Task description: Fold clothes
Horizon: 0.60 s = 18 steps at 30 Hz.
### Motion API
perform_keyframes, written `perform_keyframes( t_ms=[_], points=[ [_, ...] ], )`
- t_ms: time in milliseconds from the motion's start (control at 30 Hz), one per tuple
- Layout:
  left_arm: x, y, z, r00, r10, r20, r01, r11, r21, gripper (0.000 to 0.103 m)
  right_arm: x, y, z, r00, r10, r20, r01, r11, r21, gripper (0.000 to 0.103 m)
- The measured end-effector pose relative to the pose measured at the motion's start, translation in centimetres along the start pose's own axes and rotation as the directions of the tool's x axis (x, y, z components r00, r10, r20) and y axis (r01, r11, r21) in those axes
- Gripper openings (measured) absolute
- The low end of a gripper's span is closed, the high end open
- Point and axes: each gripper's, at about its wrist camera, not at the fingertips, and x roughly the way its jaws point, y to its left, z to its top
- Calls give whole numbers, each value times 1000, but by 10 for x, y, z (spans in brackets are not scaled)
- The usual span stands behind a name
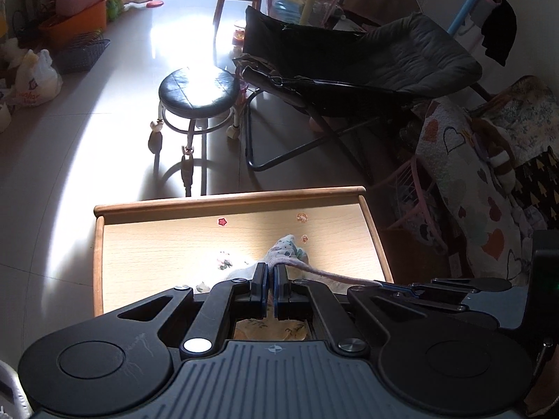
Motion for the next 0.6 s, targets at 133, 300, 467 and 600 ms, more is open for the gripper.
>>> perform_keyframes(
  t_ms=[133,300,467,600],
  points=[
    [-34,2,-10,1000,22,15,-21,999,-45,3,-26,15,4,1000,25,18,-25,999,-30,4],
    [-86,4,-27,998,61,32,-57,991,-118,3,-62,34,6,996,79,43,-76,995,-59,4],
    [-130,4,-46,995,101,23,-95,978,-186,3,-94,52,1,991,119,54,-114,990,-88,4],
    [-158,0,-64,991,136,17,-128,965,-231,3,-111,62,-9,988,148,44,-144,986,-83,4]
  ],
)
